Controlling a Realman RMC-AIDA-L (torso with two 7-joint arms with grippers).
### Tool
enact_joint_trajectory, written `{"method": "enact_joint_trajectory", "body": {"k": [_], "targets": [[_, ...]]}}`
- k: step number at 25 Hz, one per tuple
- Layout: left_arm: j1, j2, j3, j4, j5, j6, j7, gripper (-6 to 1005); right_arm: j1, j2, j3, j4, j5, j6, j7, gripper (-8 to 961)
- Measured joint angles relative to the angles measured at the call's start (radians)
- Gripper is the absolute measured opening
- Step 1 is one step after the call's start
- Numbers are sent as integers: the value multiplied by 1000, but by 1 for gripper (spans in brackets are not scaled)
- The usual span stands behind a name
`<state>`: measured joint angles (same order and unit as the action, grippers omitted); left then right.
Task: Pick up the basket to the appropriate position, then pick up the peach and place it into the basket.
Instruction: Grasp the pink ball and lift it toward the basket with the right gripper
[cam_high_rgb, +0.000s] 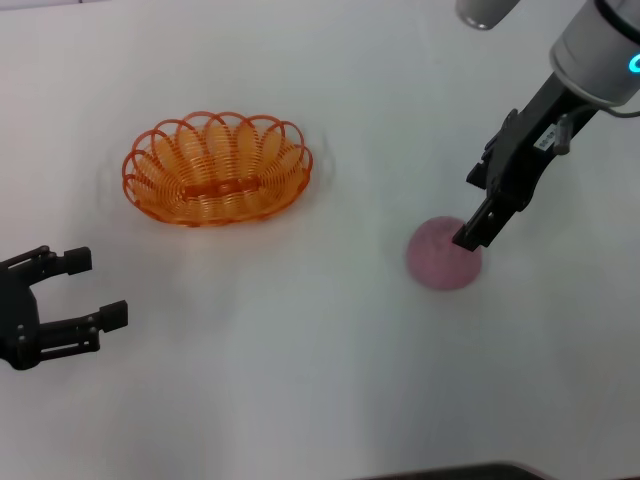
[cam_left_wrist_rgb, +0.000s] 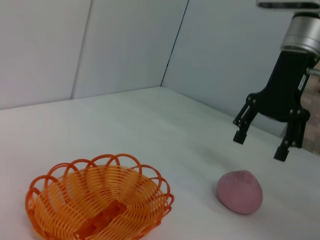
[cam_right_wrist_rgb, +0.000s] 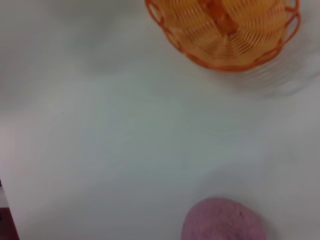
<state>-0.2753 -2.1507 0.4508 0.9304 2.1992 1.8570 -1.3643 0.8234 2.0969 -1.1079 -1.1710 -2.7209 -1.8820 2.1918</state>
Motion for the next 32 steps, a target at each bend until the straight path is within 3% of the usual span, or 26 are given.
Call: {"method": "enact_joint_trajectory", "body": {"k": [13, 24, 27, 32], "targets": [[8, -5, 0, -1, -1, 8, 2, 890, 5, -1, -52, 136, 37, 115, 10, 929], [10, -7, 0, -1, 1, 10, 2, 890, 17, -5, -70, 194, 38, 149, 0, 840], [11, -8, 0, -2, 1, 10, 2, 890, 17, -5, -78, 195, 38, 149, 0, 646], [13, -8, 0, -3, 1, 10, 3, 891, 17, -5, -81, 195, 38, 149, 0, 402]]}}
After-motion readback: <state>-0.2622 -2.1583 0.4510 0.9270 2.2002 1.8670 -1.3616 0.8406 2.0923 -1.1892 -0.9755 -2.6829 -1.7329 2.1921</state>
